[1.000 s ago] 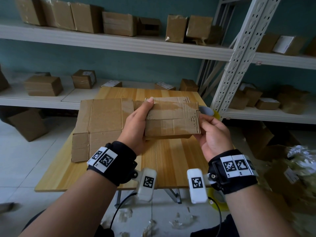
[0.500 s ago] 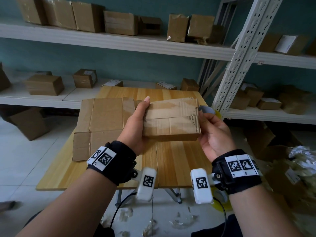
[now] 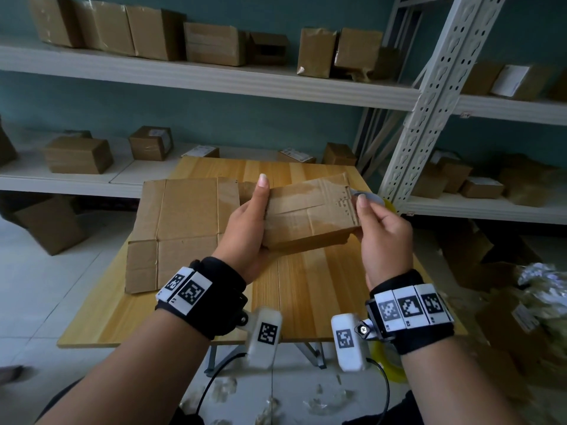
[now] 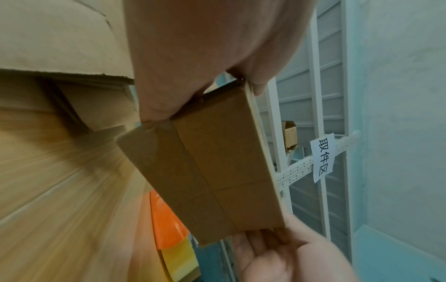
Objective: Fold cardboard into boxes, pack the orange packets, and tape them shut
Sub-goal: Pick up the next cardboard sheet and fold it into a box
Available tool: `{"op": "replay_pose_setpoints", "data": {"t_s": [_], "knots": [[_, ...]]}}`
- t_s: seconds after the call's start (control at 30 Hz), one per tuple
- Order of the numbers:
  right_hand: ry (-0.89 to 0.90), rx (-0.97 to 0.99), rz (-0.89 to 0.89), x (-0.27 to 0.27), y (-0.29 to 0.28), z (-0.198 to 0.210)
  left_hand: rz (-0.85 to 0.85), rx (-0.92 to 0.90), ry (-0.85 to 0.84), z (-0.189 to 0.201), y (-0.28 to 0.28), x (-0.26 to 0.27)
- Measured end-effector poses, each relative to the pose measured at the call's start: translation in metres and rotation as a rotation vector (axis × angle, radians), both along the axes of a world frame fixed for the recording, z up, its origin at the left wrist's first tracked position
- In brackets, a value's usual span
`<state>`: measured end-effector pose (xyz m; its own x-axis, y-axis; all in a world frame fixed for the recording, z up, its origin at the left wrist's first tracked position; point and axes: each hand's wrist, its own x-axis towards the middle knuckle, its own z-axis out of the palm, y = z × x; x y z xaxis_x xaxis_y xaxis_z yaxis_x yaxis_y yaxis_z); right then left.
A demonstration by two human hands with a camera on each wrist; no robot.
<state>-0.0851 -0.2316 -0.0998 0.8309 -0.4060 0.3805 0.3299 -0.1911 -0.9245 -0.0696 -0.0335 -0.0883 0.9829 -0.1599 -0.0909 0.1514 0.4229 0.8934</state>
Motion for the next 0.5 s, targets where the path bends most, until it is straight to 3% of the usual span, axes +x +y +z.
{"op": "replay_pose_setpoints", "data": {"t_s": [0.23, 0.4, 0.5], "knots": [[0.118, -0.099, 0.162, -0.004, 0.007, 0.0, 0.126, 0.203, -0.147, -0.006, -0.008, 0.004], [0.022, -0.044, 0.062, -0.001, 0.007, 0.002, 0.142, 0.435, -0.203, -0.004, -0.011, 0.006], [0.029, -0.062, 0.04, 0.001, 0.003, 0.002, 0.129, 0.471, -0.169, -0.004, -0.01, 0.007]]}}
